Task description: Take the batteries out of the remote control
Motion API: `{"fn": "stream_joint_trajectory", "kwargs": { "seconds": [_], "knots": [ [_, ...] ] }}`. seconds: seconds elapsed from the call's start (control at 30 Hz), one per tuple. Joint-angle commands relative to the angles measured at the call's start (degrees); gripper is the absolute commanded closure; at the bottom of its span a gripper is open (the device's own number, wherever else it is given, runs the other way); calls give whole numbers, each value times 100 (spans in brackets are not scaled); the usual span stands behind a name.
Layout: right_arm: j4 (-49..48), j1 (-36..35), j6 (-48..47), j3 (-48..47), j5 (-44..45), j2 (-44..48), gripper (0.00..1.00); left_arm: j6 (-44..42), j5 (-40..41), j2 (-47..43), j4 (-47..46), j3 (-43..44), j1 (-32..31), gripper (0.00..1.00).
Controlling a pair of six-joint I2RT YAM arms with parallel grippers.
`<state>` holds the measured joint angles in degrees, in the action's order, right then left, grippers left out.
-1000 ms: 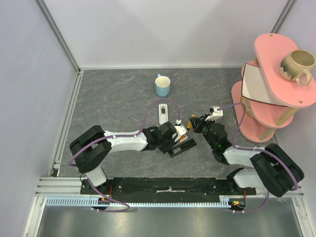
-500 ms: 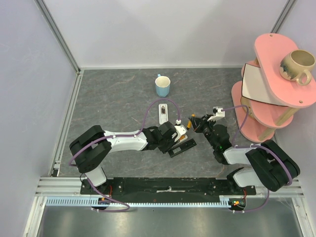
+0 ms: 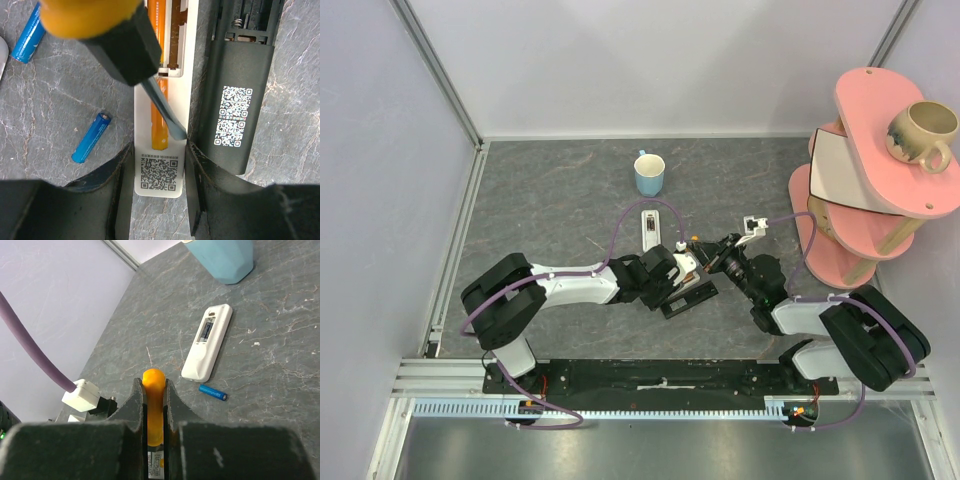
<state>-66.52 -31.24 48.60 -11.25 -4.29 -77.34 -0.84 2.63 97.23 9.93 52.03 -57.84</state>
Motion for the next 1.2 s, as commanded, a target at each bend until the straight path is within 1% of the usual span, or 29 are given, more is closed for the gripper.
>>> {"fn": "stream_joint_trajectory", "kwargs": {
  "seconds": [0.0,0.2,0.3,0.47,0.7,0.87,1.0,1.17],
  "knots": [
    [-133,22,220,26,-256,26,100,225,-105,358,-71,-35,54,98],
    [-19,66,132,44,-186,114,100,225,-105,358,-53,-35,80,98],
    [191,83,27,26,-72,262,100,225,-105,367,-44,-35,72,98],
    [1017,92,-350,-158,192,605,100,234,-114,367,-35,-26,80,98],
    [1501,92,-580,-141,394,870,100,234,-105,384,-35,-17,72,98],
    [1800,83,-711,-167,736,1019,100,234,-114,393,-27,-17,80,98],
    [1862,83,-764,-185,921,1063,100,234,-114,411,-9,0,80,98],
    [1731,92,-720,-229,1053,879,100,234,-123,420,17,9,80,98]
  ]
}}
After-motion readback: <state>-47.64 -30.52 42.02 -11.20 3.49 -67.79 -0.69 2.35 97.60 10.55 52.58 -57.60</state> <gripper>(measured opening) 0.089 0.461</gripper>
